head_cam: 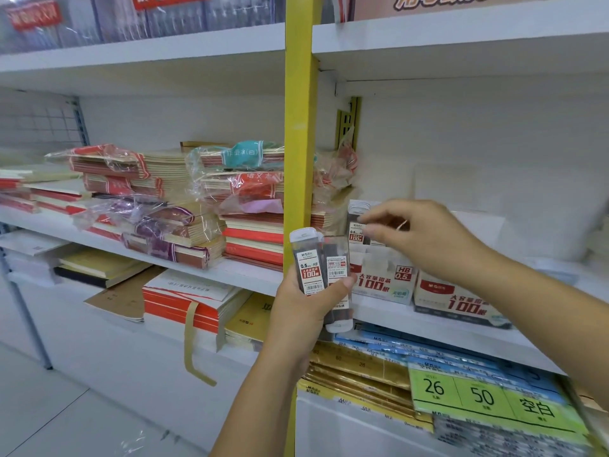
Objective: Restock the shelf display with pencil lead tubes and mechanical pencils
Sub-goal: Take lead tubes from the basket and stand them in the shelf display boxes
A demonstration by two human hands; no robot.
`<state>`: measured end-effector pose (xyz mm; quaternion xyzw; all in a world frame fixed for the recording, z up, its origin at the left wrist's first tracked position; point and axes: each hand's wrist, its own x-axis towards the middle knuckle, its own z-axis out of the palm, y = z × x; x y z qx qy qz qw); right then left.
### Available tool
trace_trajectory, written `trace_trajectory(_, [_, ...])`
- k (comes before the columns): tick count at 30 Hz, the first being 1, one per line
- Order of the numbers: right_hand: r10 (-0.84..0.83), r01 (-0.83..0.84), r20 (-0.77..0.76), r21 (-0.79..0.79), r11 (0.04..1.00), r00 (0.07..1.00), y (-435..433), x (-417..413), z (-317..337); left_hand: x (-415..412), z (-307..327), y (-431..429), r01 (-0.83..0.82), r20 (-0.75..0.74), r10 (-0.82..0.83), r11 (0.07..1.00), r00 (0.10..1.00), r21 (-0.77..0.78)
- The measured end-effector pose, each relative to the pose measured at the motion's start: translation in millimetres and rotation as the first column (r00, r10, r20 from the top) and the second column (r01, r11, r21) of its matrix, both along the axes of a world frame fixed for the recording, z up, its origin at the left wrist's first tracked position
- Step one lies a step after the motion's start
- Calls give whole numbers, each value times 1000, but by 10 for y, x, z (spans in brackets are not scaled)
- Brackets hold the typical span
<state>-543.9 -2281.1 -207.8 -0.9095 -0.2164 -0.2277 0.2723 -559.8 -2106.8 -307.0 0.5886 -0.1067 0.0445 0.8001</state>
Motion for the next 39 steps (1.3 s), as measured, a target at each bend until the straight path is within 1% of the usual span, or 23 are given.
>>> trace_trajectory(2, [110,-88,-217,109,990,970,74,-128,-67,-32,12,-24,22,39,-24,999,999,41])
trace_trajectory(3, [148,-105,-283,163,981,948,90,-162,-101,-51,19,-40,39,54,-41,998,998,53])
trace_trajectory(4, [169,-107,-309,208,972,936,92,-185,-132,-66,23,-57,56,62,-60,997,996,59])
trace_trajectory(7, [150,-58,-274,317,947,950,30,-235,-184,-79,3,-87,73,68,-78,994,995,84])
trace_trajectory(10, [178,-43,-275,434,900,945,-109,-283,-151,-63,-17,-61,78,72,-80,996,994,35])
trace_trajectory(12, [230,-63,-331,446,893,915,-179,-338,-126,-60,-7,-37,60,84,-62,998,995,22])
trace_trajectory(15, [250,-97,-419,354,930,873,-157,-411,-171,-53,19,-29,60,107,-59,998,993,-4])
trace_trajectory(19, [216,-92,-414,299,950,884,-105,-403,-233,-44,0,-67,51,123,-57,998,991,47])
trace_trajectory(20, [221,-84,-440,309,947,871,-128,-396,-222,-31,-20,-77,23,120,-28,999,992,37])
trace_trajectory(21, [249,-74,-493,348,935,834,-171,-393,-210,-15,-36,-82,-12,106,10,1000,994,12])
trace_trajectory(23, [344,-16,-603,481,877,720,-299,-383,-170,14,-57,-78,-78,57,81,995,995,-54])
trace_trajectory(24, [390,20,-619,549,836,682,-367,-373,-150,30,-61,-73,-98,32,102,991,994,-88])
trace_trajectory(25, [425,48,-612,604,795,667,-420,-359,-133,48,-66,-67,-110,10,112,987,994,-116])
trace_trajectory(26, [443,59,-592,641,766,673,-450,-350,-122,62,-70,-64,-118,-8,118,984,993,-135])
trace_trajectory(27, [439,56,-566,655,754,698,-454,-342,-115,67,-70,-66,-121,-20,120,982,993,-144])
trace_trajectory(29, [363,53,-499,640,766,787,-419,-323,-104,74,-72,-80,-110,-20,108,984,994,-144])
trace_trajectory(31, [221,65,-386,604,794,896,-377,-305,-43,75,-71,-100,-91,-2,91,988,996,-128])
trace_trajectory(33, [13,80,-173,519,851,985,-374,-257,93,86,-82,-97,-88,18,90,993,996,-80])
trace_trajectory(34, [-62,79,-53,464,882,997,-382,-221,183,98,-87,-87,-87,26,88,995,996,-45])
trace_trajectory(35, [-99,72,45,406,911,994,-385,-173,271,110,-95,-76,-81,29,81,997,996,-16])
trace_trajectory(37, [-121,74,147,292,954,982,-369,-52,398,122,-111,-55,-53,21,53,999,998,6])
trace_trajectory(39, [-137,109,157,173,979,978,-324,88,450,123,-114,-33,-28,18,28,999,999,22])
